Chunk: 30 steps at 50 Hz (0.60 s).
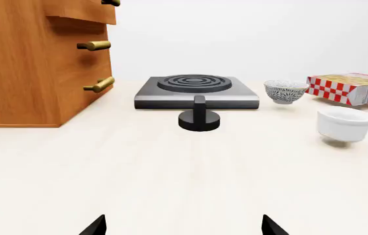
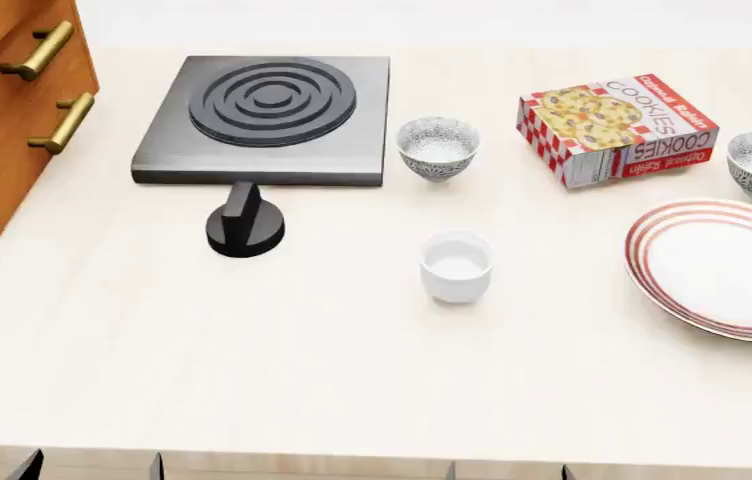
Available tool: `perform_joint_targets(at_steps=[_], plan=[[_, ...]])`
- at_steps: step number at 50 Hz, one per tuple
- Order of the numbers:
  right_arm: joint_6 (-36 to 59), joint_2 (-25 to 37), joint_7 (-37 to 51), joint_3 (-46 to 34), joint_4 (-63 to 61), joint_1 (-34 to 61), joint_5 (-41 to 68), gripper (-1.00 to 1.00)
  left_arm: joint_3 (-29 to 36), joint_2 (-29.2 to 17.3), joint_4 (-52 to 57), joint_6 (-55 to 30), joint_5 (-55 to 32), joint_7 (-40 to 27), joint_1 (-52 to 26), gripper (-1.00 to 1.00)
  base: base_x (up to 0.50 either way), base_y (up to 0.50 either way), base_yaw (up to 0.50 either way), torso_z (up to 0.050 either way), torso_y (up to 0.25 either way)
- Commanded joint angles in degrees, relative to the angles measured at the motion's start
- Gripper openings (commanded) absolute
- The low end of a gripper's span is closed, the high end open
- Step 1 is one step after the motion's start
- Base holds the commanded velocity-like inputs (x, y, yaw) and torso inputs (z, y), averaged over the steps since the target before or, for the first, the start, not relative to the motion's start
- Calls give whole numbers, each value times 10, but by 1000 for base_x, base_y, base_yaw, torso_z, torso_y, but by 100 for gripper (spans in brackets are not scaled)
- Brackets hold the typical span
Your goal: Pick the akita bowl next to the plate and place it on the plate.
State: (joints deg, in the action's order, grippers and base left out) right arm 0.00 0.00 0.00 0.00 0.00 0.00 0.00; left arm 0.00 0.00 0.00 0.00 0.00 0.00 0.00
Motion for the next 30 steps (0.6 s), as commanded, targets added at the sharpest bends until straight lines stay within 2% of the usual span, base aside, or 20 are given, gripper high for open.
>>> perform_joint_targets(at_steps=[1, 15, 21, 27, 30], plan=[[8, 11, 15, -18, 7, 3, -10, 100, 15, -11, 4, 4, -12, 1, 5, 100, 0, 0, 0, 0, 0], [10, 32, 37, -44, 14, 7, 5, 100, 42, -31, -10, 4, -23, -27, -1, 100, 0, 0, 0, 0, 0], [8, 36, 47, -49, 16, 7, 8, 100, 38, -35, 0, -3, -54, -25, -1, 100, 0, 0, 0, 0, 0], [13, 45, 41, -60, -5, -3, 15, 100, 4, -50, 89, -99, -153, -11, -9, 100, 0, 0, 0, 0, 0], [52, 44, 33, -58, -25, -3, 39, 100, -9, -67, 110, -136, -179, -10, -23, 100, 0, 0, 0, 0, 0]])
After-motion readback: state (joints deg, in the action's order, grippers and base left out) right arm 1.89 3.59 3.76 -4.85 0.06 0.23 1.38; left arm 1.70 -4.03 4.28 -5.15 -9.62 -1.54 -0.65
